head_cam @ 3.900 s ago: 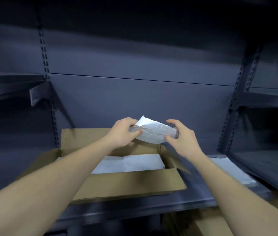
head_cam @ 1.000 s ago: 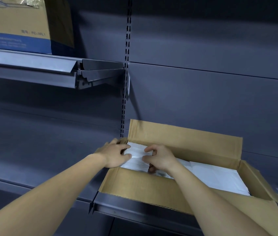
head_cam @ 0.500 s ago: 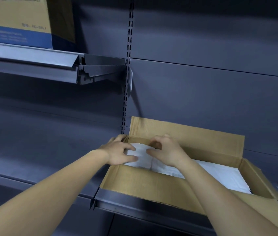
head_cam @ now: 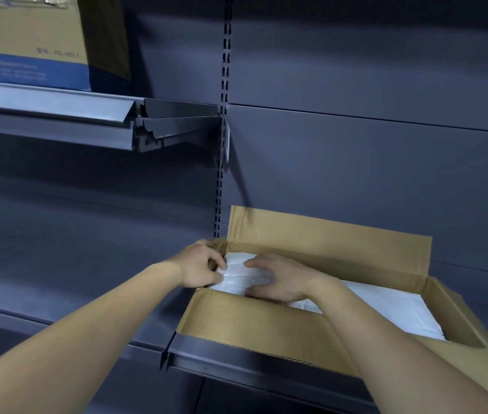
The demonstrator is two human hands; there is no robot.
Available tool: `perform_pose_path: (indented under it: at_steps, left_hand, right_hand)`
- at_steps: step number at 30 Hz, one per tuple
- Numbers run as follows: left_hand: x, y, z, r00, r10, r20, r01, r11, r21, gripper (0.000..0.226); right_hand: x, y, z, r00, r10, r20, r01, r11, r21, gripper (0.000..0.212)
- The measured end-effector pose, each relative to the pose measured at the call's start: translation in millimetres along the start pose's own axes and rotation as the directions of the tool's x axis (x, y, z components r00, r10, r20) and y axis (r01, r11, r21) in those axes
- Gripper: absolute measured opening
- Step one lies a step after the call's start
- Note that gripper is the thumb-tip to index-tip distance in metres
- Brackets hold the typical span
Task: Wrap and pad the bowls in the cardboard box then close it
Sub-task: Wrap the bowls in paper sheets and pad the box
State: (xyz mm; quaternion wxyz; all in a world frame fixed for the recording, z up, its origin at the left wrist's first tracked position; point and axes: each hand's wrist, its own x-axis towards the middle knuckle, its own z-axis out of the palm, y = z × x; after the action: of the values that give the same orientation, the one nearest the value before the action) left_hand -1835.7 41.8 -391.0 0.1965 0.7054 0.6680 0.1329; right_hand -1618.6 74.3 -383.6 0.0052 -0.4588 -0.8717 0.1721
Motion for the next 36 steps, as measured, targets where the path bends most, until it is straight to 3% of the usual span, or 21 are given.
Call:
perform_pose_path:
  at_steps: [5, 8, 12, 18, 22, 27, 36]
  left_hand:
    - [-5, 6, -5, 0.999, -0.004, 0.051, 0.003, 0.999, 0.035, 0.021]
    - [-7, 7, -6, 0.998, 0.001, 0.057, -0.006, 0.997, 0.081, 0.014]
    - [-7, 7, -8, 0.996, 0.004, 0.090, -0.020, 0.985, 0.171, 0.031]
    - [-10, 9, -10, 0.984, -0.034, 0.174, -0.016, 0.960, 0.278, 0.049]
    - [-6, 6, -9, 0.998, -0.007, 0.062, -0.008, 0.974, 0.226, 0.051]
    - [-1, 18, -3, 0.974, 0.118, -0.194, -0.087, 0.983, 0.162, 0.029]
    - [19, 63, 18, 0.976, 0.181, -0.121, -0.163, 0.977, 0.140, 0.033]
  right_hand:
    - [3, 1, 3, 0.994, -0.014, 0.110, 0.033, 0.985, -0.170, 0.068]
    - [4, 3, 4, 0.990, -0.012, 0.140, 0.038, 0.983, -0.180, 0.067]
    - [3, 2, 2, 0.995, -0.022, 0.094, 0.032, 0.994, -0.107, 0.071]
    - [7, 6, 11, 0.999, -0.004, 0.049, 0.011, 0.990, -0.142, 0.072]
    - [9, 10, 9, 1.000, -0.015, -0.019, 0.014, 0.999, -0.049, 0.068]
    - [6, 17, 1, 0.989, 0.003, -0.149, -0.006, 1.000, -0.018, 0.050]
    - [-37, 59, -9, 0.943, 0.199, -0.266, -0.210, 0.978, -0.016, 0.040]
